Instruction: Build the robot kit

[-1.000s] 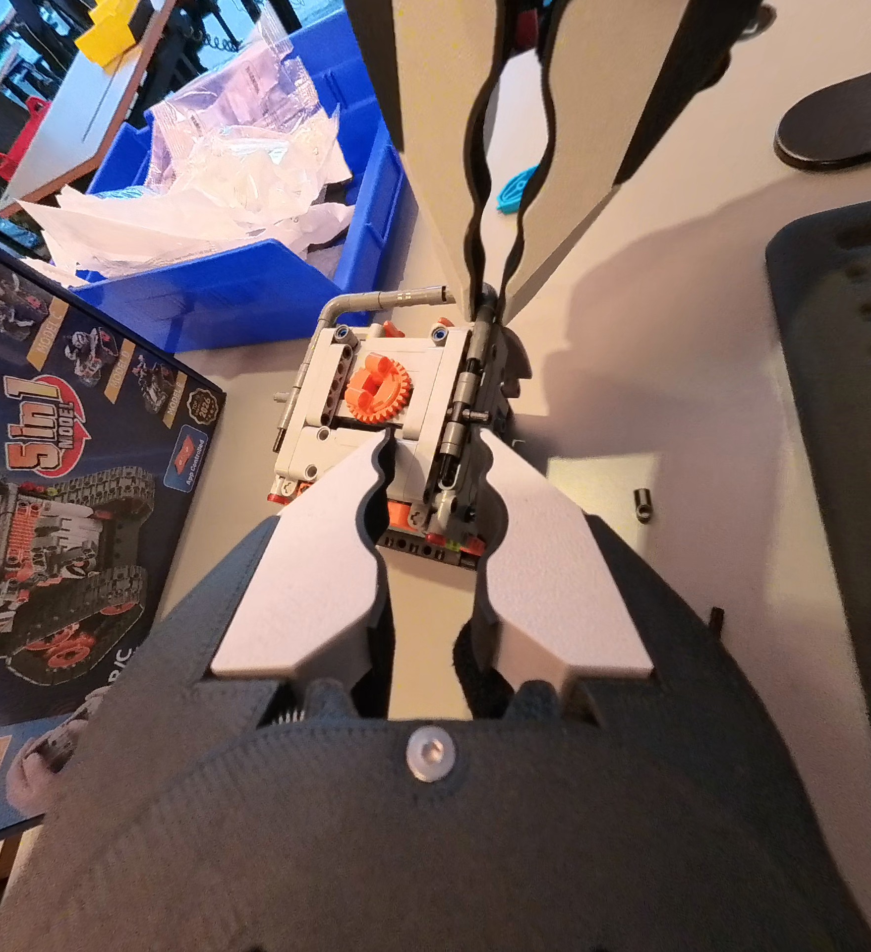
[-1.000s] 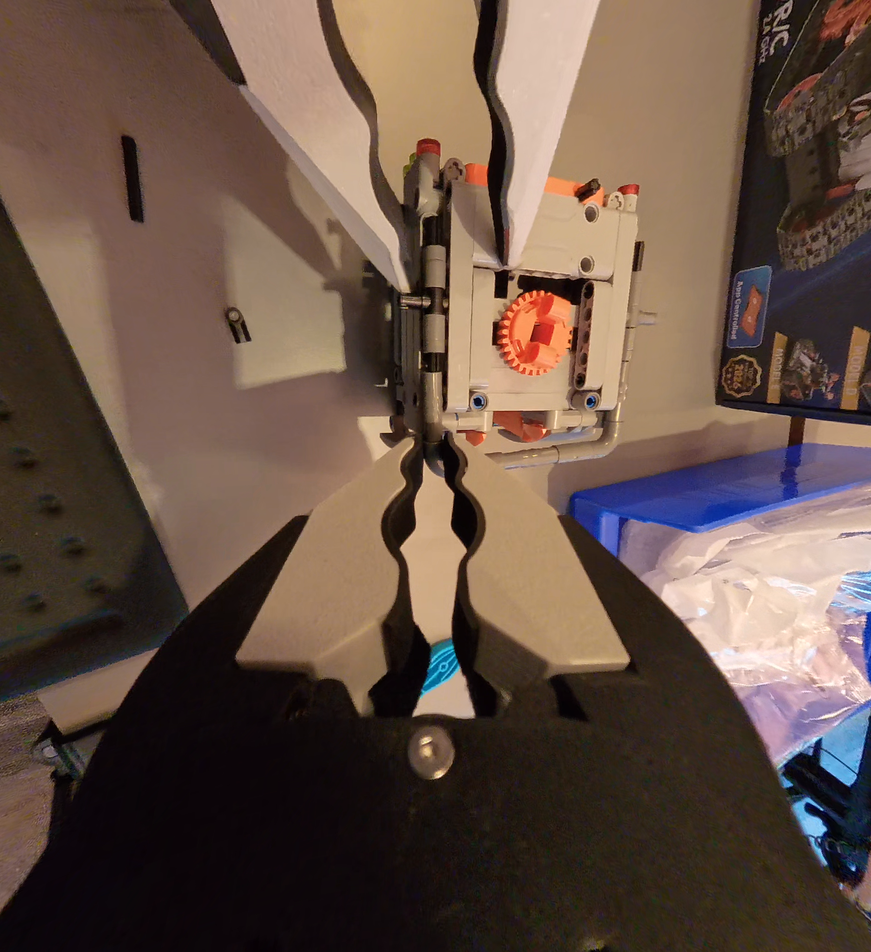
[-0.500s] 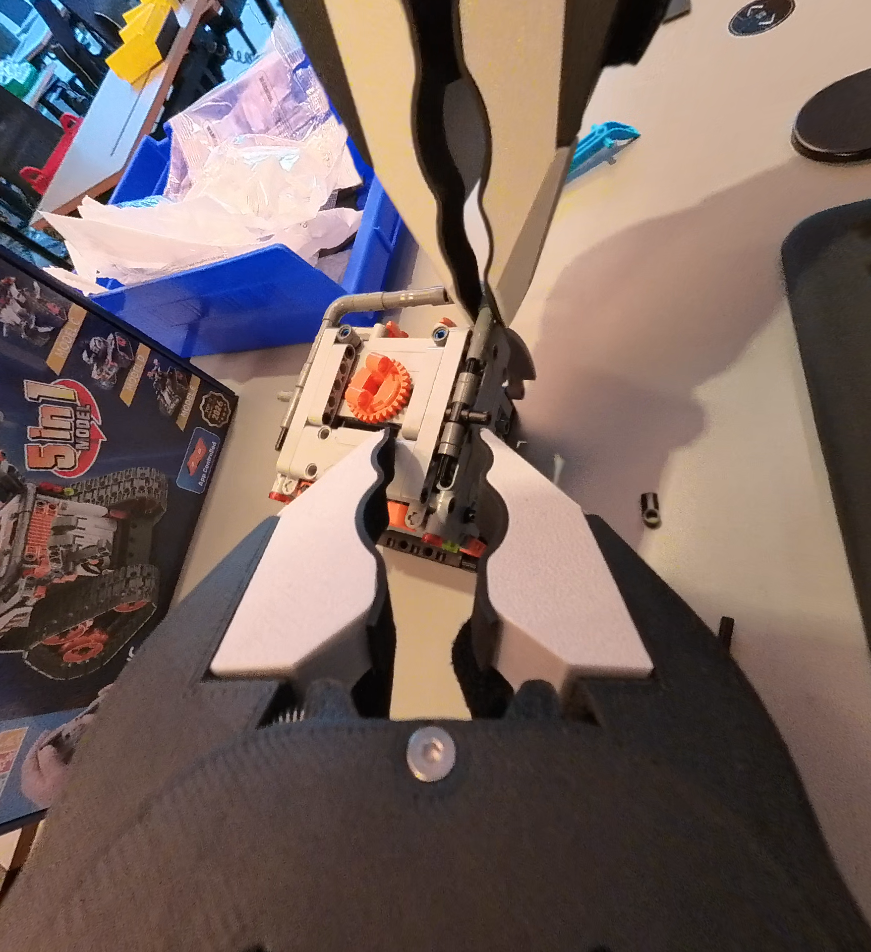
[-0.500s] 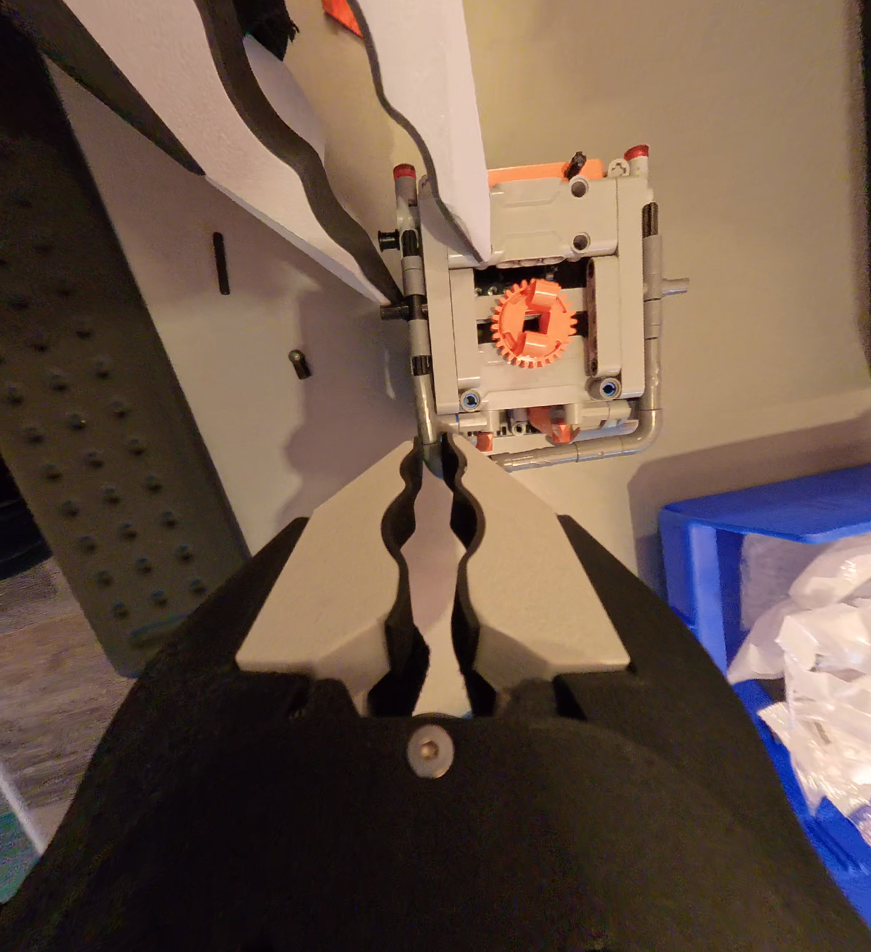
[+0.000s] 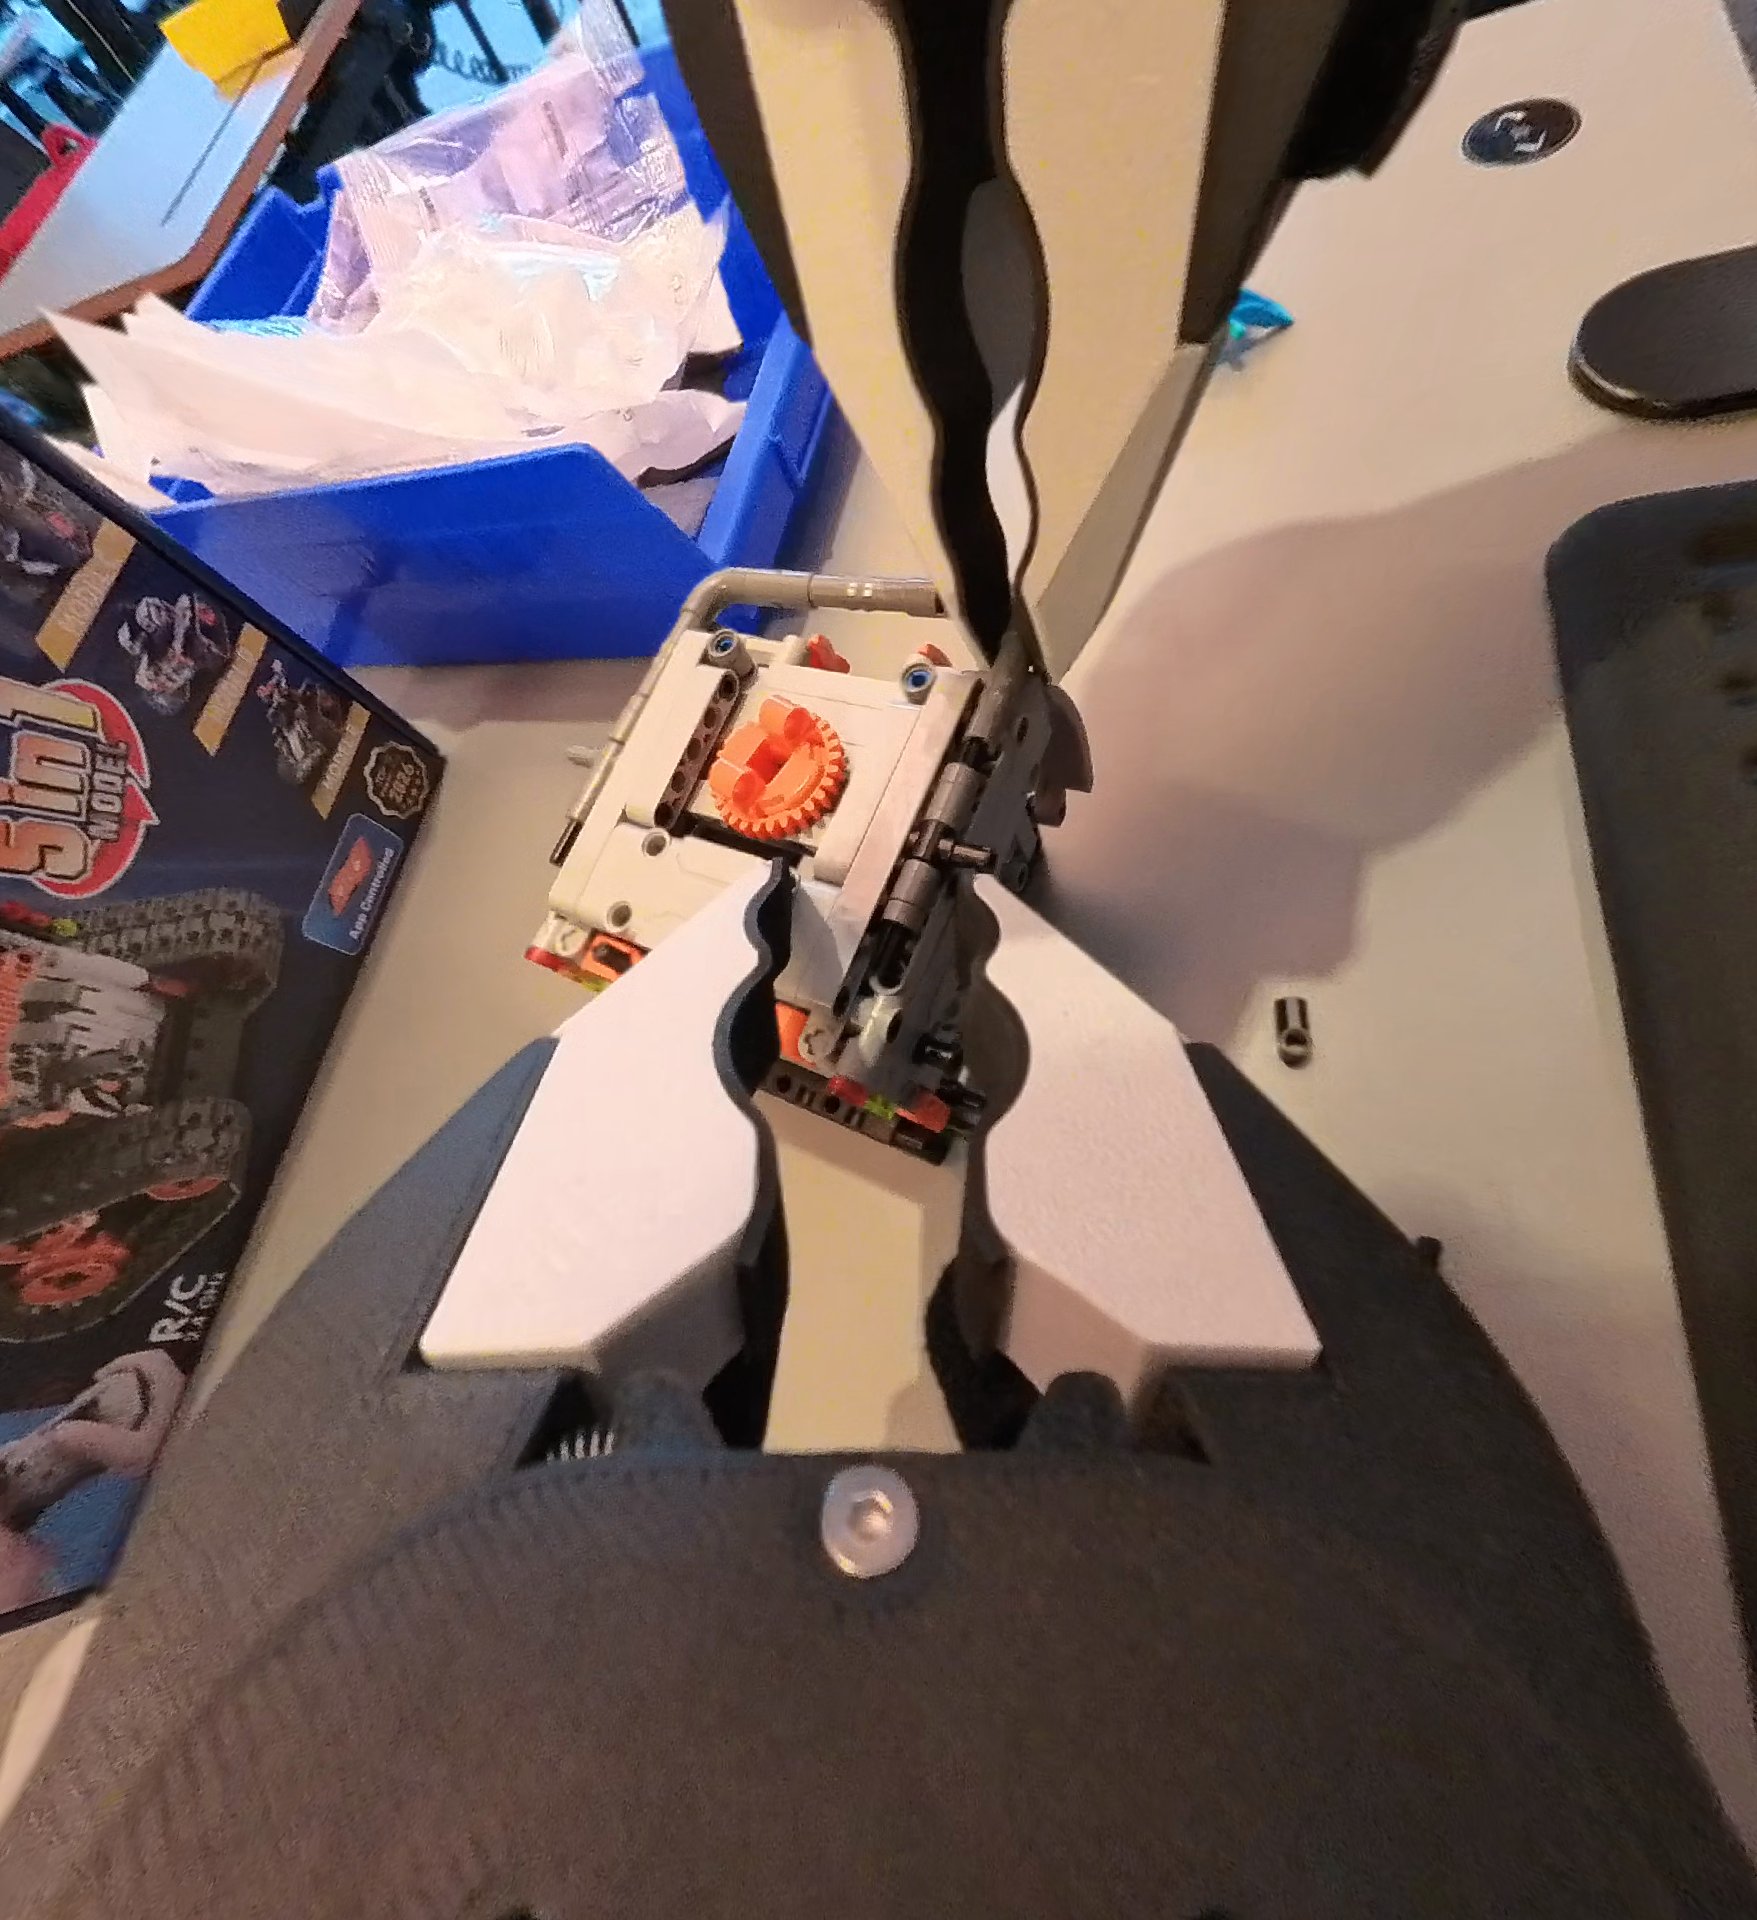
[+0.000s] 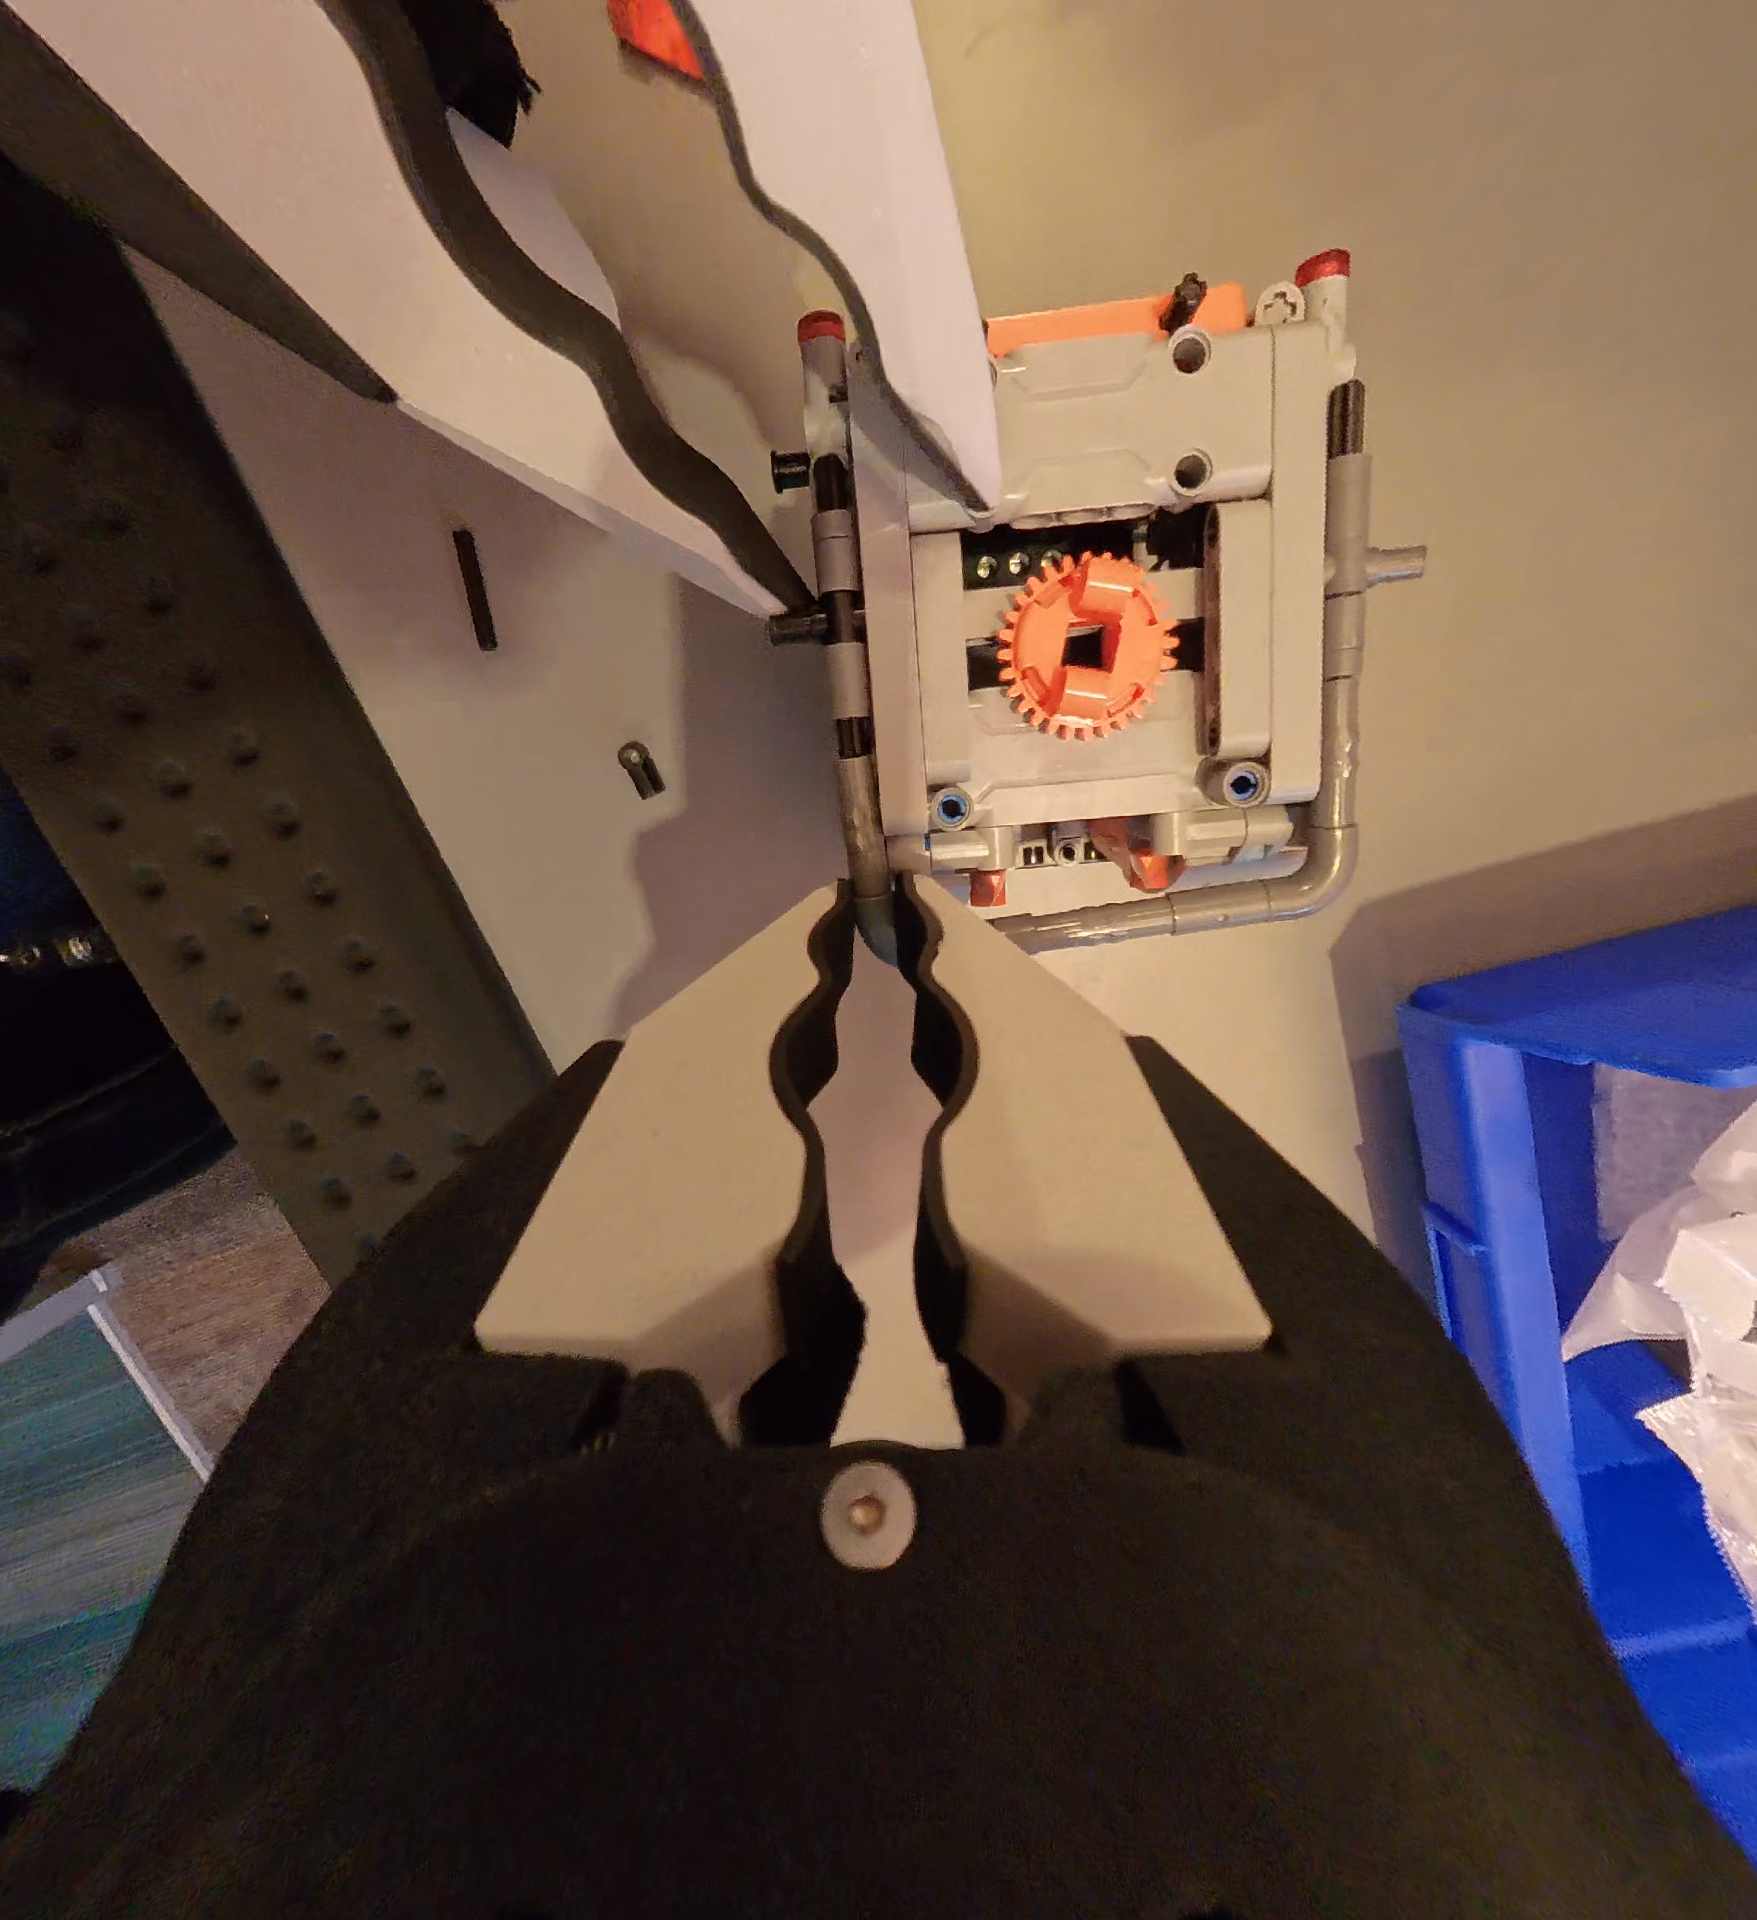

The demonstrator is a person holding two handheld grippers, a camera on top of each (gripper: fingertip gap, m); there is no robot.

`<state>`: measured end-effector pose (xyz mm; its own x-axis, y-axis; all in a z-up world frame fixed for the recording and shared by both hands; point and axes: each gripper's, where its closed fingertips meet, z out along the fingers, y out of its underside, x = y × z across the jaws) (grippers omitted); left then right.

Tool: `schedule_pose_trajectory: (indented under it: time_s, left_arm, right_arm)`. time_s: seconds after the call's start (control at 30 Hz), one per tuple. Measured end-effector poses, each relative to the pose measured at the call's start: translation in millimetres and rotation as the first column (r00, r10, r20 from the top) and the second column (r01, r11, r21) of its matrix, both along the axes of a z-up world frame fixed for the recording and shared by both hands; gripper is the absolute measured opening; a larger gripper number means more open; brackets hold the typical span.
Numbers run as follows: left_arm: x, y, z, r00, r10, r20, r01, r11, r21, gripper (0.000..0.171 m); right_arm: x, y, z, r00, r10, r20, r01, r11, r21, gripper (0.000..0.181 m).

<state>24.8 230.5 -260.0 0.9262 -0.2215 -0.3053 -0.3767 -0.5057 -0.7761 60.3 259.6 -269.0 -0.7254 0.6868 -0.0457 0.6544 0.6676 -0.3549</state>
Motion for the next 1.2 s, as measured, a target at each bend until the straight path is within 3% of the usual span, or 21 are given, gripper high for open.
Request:
schedule_pose_trajectory:
  time_s: [0.23, 0.3, 0.37, 0.43, 0.57, 0.63, 0.73, 0.83, 1.0, 1.2]
  left_arm:
    - [-3.1, -10.4, 0.9, 0.999, -0.037, 0.010, 0.037, 0.999, -0.026, 0.028]
    - [-0.9, -10.9, 0.8, 0.999, -0.050, 0.021, 0.050, 0.998, -0.029, 0.029]
    - [-0.4, -11.4, 0.7, 0.998, -0.056, 0.021, 0.056, 0.998, -0.029, 0.031]
    - [-0.4, -11.3, 0.7, 0.998, -0.054, 0.022, 0.055, 0.998, -0.028, 0.031]
    - [0.6, -10.4, 0.7, 0.999, -0.043, 0.020, 0.043, 0.999, -0.025, 0.030]
    - [1.5, -10.0, 0.6, 0.999, -0.034, 0.020, 0.034, 0.999, -0.021, 0.031]
    - [3.2, -8.7, 0.4, 1.000, -0.016, 0.013, 0.016, 1.000, -0.011, 0.030]
    - [2.6, -8.1, -0.1, 1.000, -0.002, -0.003, 0.002, 1.000, -0.008, 0.032]
    - [3.2, -6.6, 0.4, 1.000, -0.001, -0.006, 0.001, 1.000, 0.001, 0.026]
    - [5.5, -4.4, 0.4, 1.000, -0.001, -0.005, 0.001, 1.000, 0.005, 0.025]
  right_arm:
    - [-2.0, -10.6, 6.5, 0.992, -0.010, -0.123, 0.002, 0.998, -0.059, 0.013]
    - [-1.9, -7.7, 15.3, 0.983, -0.049, -0.176, 0.028, 0.992, -0.121, 0.018]
    - [-4.9, 3.3, 23.0, 0.963, -0.173, -0.206, 0.123, 0.964, -0.234, 0.020]
    - [-6.0, 11.9, 24.6, 0.932, -0.327, -0.156, 0.238, 0.878, -0.415, 0.019]
    - [-2.0, 14.8, 17.3, 0.863, -0.500, 0.079, 0.411, 0.602, -0.685, 0.023]
    - [-3.8, 11.2, 20.2, 0.835, -0.513, 0.201, 0.449, 0.423, -0.787, 0.023]
    - [-1.7, -2.6, 9.6, 0.839, -0.467, 0.278, 0.467, 0.356, -0.810, 0.018]
    - [-7.4, -3.3, 18.9, 0.828, -0.461, 0.318, 0.448, 0.205, -0.870, 0.010]
    - [-11.5, -1.1, 23.0, 0.818, -0.509, 0.268, 0.421, 0.213, -0.881, 0.008]
    - [-4.7, 4.3, 21.6, 0.844, -0.481, 0.237, 0.407, 0.287, -0.867, 0.007]
